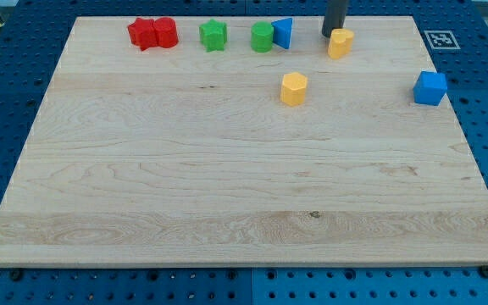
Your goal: Push the heart right beside the hexagon
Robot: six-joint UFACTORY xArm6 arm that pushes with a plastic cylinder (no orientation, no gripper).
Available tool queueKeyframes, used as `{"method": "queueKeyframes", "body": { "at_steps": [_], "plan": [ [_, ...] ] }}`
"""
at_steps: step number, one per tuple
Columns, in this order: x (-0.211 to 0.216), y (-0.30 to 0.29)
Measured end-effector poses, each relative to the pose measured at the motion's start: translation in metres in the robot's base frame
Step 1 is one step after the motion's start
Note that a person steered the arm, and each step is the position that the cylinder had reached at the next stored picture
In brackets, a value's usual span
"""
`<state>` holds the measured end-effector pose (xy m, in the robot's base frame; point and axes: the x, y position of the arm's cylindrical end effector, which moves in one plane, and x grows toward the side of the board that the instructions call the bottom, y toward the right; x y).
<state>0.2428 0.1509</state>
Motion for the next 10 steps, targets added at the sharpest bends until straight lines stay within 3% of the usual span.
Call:
{"method": "queueKeyframes", "body": {
  "at_steps": [10],
  "plan": [
    [0.09,0.014]
  ]
}}
